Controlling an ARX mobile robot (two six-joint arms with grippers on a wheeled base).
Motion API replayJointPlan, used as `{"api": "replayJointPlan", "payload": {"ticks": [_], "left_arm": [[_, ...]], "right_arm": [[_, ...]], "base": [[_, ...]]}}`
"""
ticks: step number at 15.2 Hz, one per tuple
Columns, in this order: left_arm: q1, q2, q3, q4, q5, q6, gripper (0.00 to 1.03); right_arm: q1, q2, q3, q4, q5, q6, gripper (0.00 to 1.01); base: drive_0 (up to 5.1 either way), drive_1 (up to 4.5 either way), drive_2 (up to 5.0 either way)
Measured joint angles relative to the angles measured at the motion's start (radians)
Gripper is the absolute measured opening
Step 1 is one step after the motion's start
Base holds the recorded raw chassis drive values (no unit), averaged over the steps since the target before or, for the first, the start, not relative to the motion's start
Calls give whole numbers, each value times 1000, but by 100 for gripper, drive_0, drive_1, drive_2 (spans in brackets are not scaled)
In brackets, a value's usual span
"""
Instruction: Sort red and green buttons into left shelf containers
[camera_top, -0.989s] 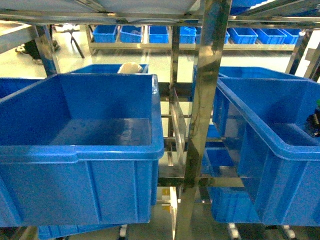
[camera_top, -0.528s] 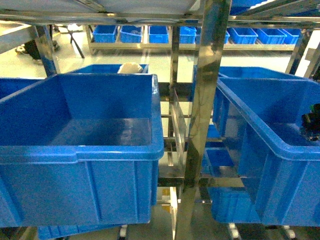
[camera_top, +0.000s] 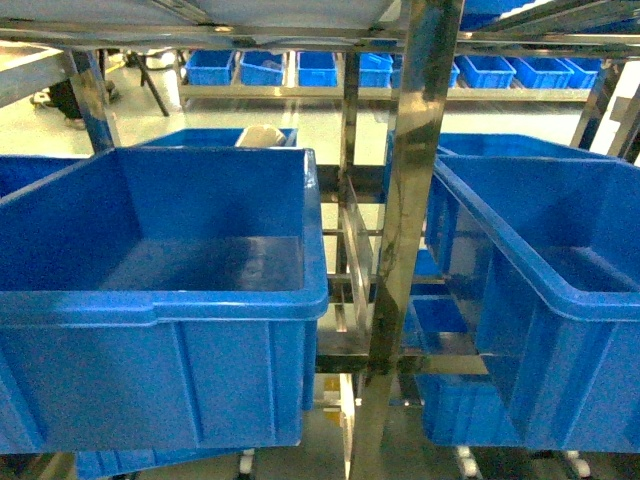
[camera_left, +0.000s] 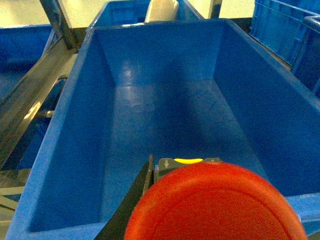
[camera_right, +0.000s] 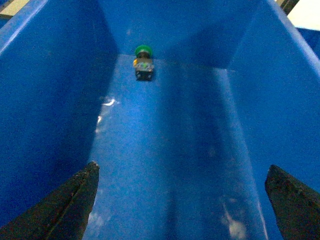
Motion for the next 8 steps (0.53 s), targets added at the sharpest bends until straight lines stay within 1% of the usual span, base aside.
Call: {"api": "replayJointPlan", "payload": {"ticks": [1, 2, 4, 5, 6, 8], "left_arm": [[0, 0, 0, 0, 0, 0, 26], [0, 0, 0, 0, 0, 0, 26], [0, 0, 0, 0, 0, 0, 26], [0, 0, 0, 0, 0, 0, 26], [0, 0, 0, 0, 0, 0, 26], [0, -2, 0, 0, 0, 0, 26]], "right_arm": [[0, -77, -113, 48, -21, 1, 98], [-7, -185, -227, 71, -47, 2, 98], [-12, -404, -417, 109, -52, 14, 98], [3, -523, -534, 126, 5, 24, 98], [16, -590, -613, 120, 47, 27, 98], [14, -596, -623, 125, 60, 29, 98]], "base": [[0, 0, 0], [0, 0, 0], [0, 0, 0], [0, 0, 0], [0, 0, 0], [0, 0, 0]]}}
